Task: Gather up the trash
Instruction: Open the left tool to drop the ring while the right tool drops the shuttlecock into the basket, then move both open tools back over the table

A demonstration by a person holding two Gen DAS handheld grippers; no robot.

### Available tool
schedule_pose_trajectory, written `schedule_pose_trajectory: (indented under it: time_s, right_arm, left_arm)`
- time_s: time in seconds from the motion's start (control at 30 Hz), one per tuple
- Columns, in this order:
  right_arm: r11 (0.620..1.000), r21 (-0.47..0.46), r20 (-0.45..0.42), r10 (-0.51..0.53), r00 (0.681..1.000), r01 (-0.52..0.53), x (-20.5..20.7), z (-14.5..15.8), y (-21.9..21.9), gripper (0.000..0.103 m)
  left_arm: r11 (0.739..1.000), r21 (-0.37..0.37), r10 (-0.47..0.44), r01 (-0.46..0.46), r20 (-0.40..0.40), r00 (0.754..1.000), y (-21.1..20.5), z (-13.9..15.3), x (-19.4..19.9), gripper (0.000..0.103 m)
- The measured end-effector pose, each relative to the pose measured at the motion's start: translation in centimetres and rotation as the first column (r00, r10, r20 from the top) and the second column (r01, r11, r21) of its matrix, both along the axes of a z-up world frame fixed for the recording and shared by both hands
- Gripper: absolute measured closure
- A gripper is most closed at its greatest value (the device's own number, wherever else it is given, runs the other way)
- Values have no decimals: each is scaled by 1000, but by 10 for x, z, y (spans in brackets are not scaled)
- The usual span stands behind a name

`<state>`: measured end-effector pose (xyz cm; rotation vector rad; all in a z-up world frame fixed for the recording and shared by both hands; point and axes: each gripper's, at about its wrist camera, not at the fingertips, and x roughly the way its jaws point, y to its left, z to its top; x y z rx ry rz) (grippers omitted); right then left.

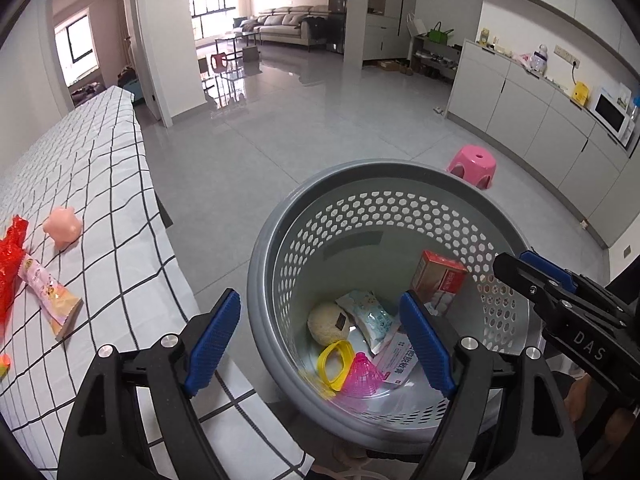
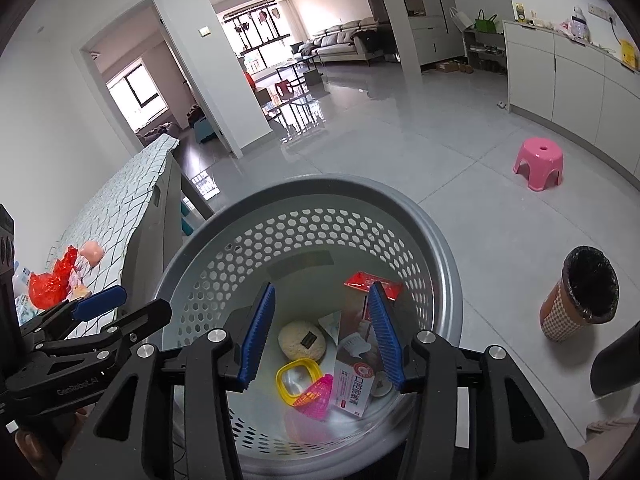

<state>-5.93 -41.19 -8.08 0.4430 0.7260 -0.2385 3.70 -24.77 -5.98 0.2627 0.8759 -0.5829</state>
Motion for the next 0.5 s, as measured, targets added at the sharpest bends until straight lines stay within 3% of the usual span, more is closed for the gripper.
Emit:
schedule_pose_trajectory:
  time_s: [0.5]
  right_arm:
    - [1000, -28, 15, 10, 1000, -10, -13, 15, 19, 51]
  left_arm:
    - [999, -33, 31, -31, 19, 999, 22, 13, -10, 19]
